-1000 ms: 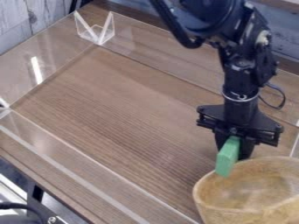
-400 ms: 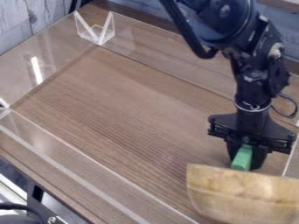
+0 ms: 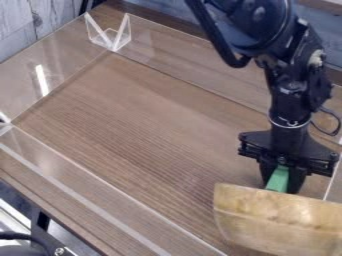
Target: Put green stick into wooden bowl
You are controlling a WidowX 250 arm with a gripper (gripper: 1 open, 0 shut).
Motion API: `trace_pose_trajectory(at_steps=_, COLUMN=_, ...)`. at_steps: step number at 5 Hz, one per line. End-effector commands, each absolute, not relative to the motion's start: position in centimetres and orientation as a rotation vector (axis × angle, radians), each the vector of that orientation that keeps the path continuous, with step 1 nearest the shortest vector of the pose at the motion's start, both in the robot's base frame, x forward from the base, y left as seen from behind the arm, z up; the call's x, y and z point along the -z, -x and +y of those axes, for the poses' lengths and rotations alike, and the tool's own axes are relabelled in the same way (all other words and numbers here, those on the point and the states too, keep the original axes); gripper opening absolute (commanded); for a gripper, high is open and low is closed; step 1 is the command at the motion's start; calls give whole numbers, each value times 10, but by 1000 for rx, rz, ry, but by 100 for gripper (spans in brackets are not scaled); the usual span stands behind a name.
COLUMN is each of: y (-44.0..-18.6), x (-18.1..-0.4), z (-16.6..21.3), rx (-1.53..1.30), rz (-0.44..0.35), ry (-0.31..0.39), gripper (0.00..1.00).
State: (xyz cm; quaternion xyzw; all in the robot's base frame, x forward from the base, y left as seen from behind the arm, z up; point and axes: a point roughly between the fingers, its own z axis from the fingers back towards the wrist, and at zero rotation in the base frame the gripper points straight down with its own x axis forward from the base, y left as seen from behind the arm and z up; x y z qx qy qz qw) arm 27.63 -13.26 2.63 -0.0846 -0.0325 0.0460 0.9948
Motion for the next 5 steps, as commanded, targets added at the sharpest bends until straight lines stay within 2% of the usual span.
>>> trace_pose_trajectory(at_steps=1, y=-284, x=-36, z=-136, rx=-90, rz=-95, ry=185, gripper=0)
trace_pose_trajectory(at_steps=5, y=-288, x=-27, z=-138, rx=-95, rz=-82, ry=184, gripper=0)
